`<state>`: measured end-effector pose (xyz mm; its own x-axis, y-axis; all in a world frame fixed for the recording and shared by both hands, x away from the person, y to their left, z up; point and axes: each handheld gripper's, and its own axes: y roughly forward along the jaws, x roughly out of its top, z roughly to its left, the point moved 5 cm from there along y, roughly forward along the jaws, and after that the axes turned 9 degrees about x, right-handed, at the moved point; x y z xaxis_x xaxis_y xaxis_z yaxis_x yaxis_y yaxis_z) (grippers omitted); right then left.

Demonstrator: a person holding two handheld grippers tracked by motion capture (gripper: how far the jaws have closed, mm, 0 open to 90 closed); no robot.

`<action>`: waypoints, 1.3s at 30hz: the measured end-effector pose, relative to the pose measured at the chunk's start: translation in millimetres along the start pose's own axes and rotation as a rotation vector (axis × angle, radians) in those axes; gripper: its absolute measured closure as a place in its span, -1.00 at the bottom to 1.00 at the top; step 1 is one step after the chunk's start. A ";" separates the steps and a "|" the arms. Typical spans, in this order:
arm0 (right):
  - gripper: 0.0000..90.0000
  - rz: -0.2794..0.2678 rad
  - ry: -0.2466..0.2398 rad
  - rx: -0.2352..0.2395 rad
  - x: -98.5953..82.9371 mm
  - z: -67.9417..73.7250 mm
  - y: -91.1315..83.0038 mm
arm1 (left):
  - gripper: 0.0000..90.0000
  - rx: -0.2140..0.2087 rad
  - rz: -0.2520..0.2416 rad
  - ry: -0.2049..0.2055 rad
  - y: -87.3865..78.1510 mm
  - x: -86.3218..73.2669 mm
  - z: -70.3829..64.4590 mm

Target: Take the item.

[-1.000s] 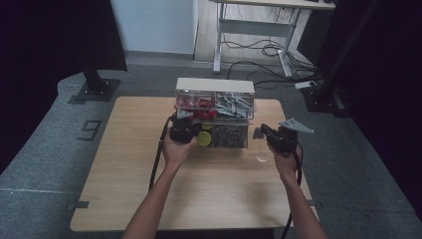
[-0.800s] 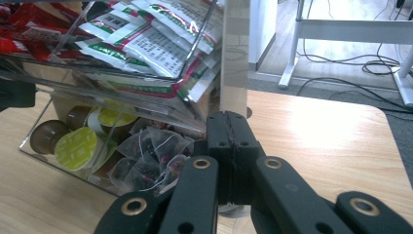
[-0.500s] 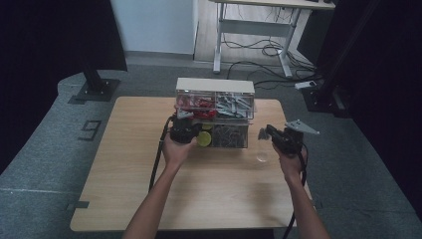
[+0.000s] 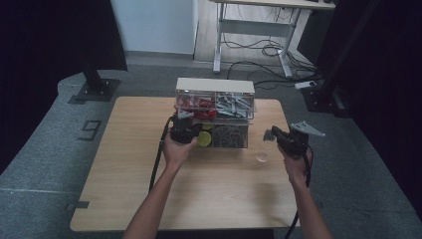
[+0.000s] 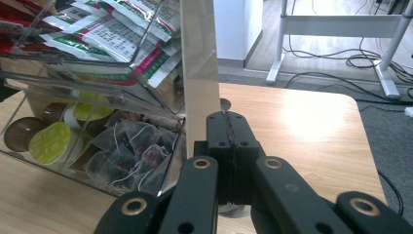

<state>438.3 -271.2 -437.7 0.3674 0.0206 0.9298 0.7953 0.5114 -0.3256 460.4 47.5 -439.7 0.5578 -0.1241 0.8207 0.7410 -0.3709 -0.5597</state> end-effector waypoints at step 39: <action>0.58 0.046 -0.002 0.013 -32.3 -2.0 -3.6 | 1.00 -0.004 0.000 0.006 -1.1 -0.3 -1.3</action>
<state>424.6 -275.4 -466.9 0.4026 0.0466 0.9142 0.7711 0.5210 -0.3662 458.9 46.8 -439.2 0.5556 -0.1301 0.8212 0.7394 -0.3742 -0.5596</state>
